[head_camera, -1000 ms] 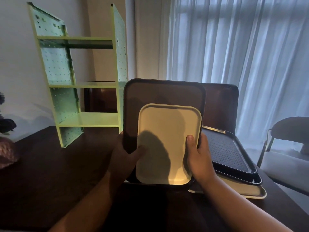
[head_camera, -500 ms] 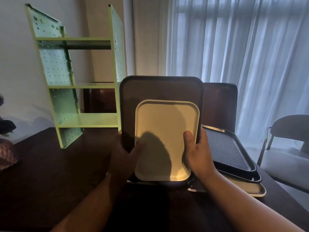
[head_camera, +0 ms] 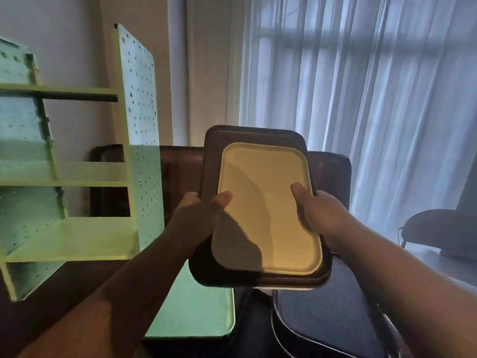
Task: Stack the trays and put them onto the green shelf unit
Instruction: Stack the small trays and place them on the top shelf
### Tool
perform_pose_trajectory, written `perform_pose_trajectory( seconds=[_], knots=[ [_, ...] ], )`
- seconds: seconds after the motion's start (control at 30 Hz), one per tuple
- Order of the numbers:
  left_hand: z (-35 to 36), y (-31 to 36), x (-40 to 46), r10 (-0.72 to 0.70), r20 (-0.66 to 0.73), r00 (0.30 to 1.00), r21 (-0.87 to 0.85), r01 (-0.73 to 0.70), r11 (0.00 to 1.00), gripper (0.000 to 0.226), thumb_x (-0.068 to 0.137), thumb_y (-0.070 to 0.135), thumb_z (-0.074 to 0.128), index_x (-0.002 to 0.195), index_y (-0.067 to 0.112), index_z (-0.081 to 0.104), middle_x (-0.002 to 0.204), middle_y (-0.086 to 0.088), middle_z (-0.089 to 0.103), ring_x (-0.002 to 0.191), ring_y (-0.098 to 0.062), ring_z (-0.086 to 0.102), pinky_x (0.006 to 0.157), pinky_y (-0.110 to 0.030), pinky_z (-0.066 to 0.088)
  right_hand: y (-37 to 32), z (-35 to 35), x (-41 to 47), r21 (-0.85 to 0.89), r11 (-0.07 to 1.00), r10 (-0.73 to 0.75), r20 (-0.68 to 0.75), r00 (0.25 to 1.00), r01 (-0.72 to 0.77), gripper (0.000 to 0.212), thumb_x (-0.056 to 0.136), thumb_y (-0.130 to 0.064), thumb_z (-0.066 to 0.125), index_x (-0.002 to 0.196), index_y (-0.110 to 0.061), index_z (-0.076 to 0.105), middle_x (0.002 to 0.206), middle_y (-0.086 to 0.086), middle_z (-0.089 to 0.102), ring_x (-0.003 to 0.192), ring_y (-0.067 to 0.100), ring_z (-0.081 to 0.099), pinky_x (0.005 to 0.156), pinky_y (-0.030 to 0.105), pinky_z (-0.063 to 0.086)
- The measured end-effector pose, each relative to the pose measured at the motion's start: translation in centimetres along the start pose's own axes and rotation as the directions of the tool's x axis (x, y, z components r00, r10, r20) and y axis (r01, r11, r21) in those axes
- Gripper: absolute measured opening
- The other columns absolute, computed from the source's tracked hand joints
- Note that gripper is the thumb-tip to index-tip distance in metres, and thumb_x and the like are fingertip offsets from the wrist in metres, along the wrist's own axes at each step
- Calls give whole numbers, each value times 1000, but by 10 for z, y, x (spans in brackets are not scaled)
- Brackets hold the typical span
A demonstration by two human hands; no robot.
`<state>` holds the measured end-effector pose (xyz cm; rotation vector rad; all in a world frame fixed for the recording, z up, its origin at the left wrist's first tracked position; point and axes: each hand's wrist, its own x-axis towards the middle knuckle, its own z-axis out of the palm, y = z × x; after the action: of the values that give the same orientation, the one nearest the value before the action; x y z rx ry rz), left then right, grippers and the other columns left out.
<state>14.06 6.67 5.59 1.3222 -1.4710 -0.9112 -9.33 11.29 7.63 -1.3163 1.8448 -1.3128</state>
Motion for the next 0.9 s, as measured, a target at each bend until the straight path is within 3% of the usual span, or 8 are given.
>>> perform_pose_trajectory(
  seconds=[0.17, 0.23, 0.37, 0.5, 0.6, 0.67, 0.77, 0.9],
  knots=[
    [-14, 97, 28, -88, 179, 980, 66, 77, 995, 62, 88, 62, 58, 106, 4, 71, 95, -10, 75, 79, -22, 71, 62, -30, 47, -66, -47, 23, 118, 983, 128, 108, 986, -141, 33, 99, -41, 57, 108, -10, 66, 100, 13, 73, 93, 32, 72, 87, 44, 57],
    [-25, 136, 37, -133, 291, 947, 13, 135, 991, 58, 91, 58, 59, 106, 3, 72, 92, -12, 77, 77, -25, 74, 71, -33, 56, -96, -66, 29, 133, 976, 155, 145, 977, -175, 28, 99, -34, 58, 110, -9, 65, 104, 16, 72, 94, 33, 71, 78, 40, 56],
    [-47, 206, 53, -170, 307, 936, 41, 165, 985, 73, 84, 72, 52, 116, 9, 69, 105, -14, 76, 94, -31, 73, 98, -43, 53, -158, -98, 43, 134, 973, 167, 165, 972, -190, 22, 97, -27, 60, 101, -6, 65, 107, 20, 68, 97, 36, 66, 87, 43, 52],
    [-68, 273, 66, -172, 231, 958, 38, 168, 985, 57, 100, 58, 40, 98, 8, 67, 68, -6, 76, 77, -21, 69, 70, -29, 52, -226, -123, 47, 174, 974, 111, 194, 975, -146, 22, 99, -23, 55, 107, -4, 64, 100, 20, 59, 92, 35, 57, 83, 43, 48],
    [-96, 318, 74, -149, 257, 955, 39, 144, 989, 52, 99, 52, 48, 111, 5, 69, 85, -11, 74, 82, -24, 68, 74, -29, 51, -277, -130, 50, 246, 959, 80, 232, 969, -138, 23, 100, -22, 52, 99, -3, 66, 80, 15, 65, 70, 29, 63, 66, 35, 49],
    [-122, 340, 80, -135, 292, 947, 11, 138, 990, 44, 97, 49, 53, 104, 9, 71, 71, -9, 75, 75, -23, 68, 69, -29, 52, -311, -129, 52, 245, 962, 63, 241, 969, -124, 23, 101, -20, 49, 89, -7, 63, 66, 12, 64, 59, 25, 61, 59, 32, 47],
    [-165, 362, 94, -113, 349, 930, 8, 118, 993, 36, 96, 41, 57, 99, 8, 71, 71, -8, 73, 76, -24, 66, 76, -33, 52, -360, -110, 50, 203, 973, 55, 272, 961, -113, 15, 96, -19, 53, 98, -7, 61, 62, 12, 65, 59, 27, 62, 60, 32, 51],
    [-232, 370, 112, -172, 366, 915, -11, 189, 982, 28, 95, 34, 58, 90, 8, 67, 71, -10, 66, 62, -23, 65, 60, -29, 56, -412, -64, 48, 162, 981, 45, 327, 944, -103, 14, 96, -19, 53, 100, -7, 59, 60, 11, 65, 59, 27, 62, 55, 29, 55]
  ],
)
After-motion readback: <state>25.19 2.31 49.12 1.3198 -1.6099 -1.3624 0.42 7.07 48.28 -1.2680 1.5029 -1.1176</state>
